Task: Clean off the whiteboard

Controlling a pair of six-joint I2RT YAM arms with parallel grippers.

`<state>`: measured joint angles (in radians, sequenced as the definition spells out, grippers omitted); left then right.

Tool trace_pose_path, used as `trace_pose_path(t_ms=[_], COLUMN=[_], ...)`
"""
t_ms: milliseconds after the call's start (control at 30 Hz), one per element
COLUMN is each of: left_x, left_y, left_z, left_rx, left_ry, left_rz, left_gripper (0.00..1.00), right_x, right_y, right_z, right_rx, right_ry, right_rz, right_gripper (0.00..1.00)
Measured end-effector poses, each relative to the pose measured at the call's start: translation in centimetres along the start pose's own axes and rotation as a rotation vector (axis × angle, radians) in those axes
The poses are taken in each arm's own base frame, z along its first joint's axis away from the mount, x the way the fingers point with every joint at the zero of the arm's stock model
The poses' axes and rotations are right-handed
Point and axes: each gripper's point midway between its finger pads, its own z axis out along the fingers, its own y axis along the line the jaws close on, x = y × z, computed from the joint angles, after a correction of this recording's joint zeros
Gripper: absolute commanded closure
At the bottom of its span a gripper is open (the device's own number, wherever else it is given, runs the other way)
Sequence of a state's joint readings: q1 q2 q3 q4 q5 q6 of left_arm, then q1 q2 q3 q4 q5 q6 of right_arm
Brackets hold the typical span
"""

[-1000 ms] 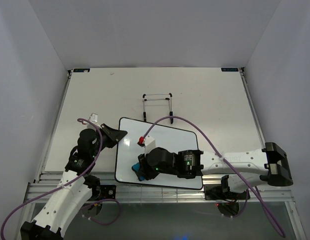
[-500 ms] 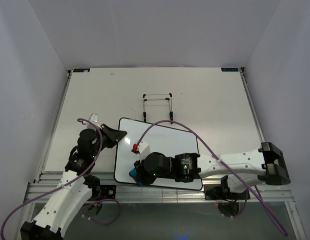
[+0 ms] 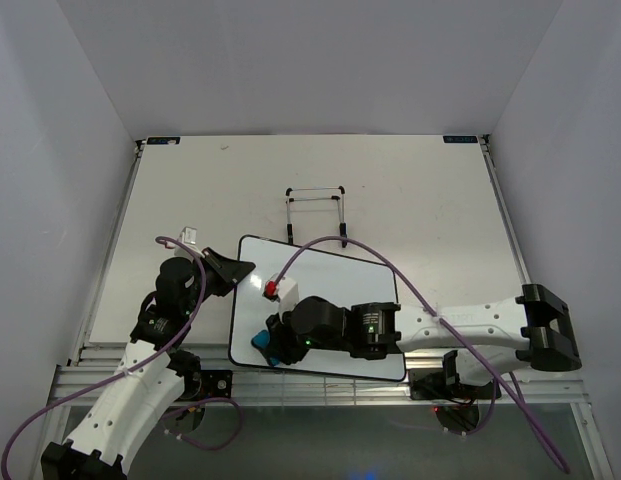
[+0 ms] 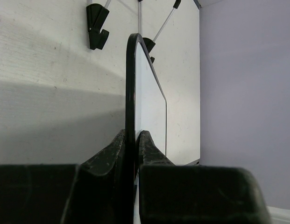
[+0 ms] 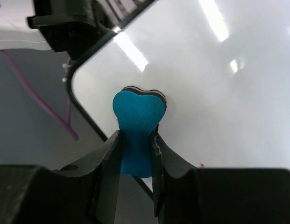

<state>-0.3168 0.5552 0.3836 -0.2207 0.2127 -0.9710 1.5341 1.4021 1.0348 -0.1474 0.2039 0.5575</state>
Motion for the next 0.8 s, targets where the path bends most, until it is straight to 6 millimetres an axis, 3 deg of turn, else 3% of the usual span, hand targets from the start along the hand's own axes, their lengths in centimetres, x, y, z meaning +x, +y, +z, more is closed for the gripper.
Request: trace_pose_path(t_ms=[233, 533, 667, 800], left_x=[0.1, 0.1, 0.1, 0.1], left_y=[0.2, 0.1, 0.0, 0.0], left_z=[0.1, 0.0, -0.1, -0.1], left_rx=[-0.008, -0.006, -0.002, -0.002], left_ry=[0.006, 0.005, 0.002, 0.002], left_rz=[-0.001, -0.003, -0.007, -0.008], left_gripper=[1.0, 1.0, 1.0, 1.0], right_x=[2.2, 7.2, 9.0, 9.8], right_y=[-5.4, -13.0, -15.2, -16.2], right_z=[-2.0, -6.4, -8.0, -8.7], right_rx=[0.088, 0.217, 0.268, 0.295], right_ry=[-0.04, -0.086, -0.092, -0.09], right_rz=[0.13, 0.388, 0.492, 0.563], right_gripper=[0.92, 0.92, 0.92, 0.92])
